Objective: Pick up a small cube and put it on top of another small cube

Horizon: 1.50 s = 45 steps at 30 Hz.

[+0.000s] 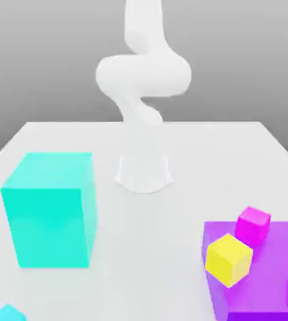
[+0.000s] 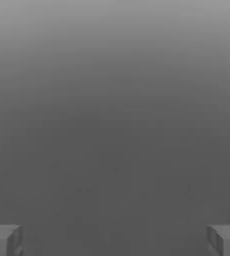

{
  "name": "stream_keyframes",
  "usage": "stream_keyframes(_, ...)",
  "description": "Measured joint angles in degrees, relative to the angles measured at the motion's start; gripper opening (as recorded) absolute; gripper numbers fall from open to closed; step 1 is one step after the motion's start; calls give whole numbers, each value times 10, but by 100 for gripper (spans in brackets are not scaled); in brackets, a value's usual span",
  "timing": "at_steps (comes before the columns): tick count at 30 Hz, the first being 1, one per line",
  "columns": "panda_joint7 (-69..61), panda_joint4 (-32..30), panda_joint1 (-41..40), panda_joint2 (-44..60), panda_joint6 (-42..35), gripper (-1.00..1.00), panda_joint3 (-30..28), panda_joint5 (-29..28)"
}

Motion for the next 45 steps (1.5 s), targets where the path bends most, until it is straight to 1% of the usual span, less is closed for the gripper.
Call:
stream_keyframes(10, 9, 28, -26, 211, 48, 0, -43, 15)
stream_keyframes(19, 4, 53, -60, 398, 89, 0, -79, 44)
stream_keyframes(31, -3, 86, -116, 649, 144, 0, -100, 88)
stream_keyframes(35, -16, 104, -135, 732, 197, 0, -83, 107)
stream_keyframes(36, -18, 108, -139, 748, 208, -100, -79, 111)
stream_keyframes(42, -20, 110, -140, 755, 214, -100, -77, 113)
stream_keyframes(45, -13, 101, -133, 718, 186, -100, -86, 103)
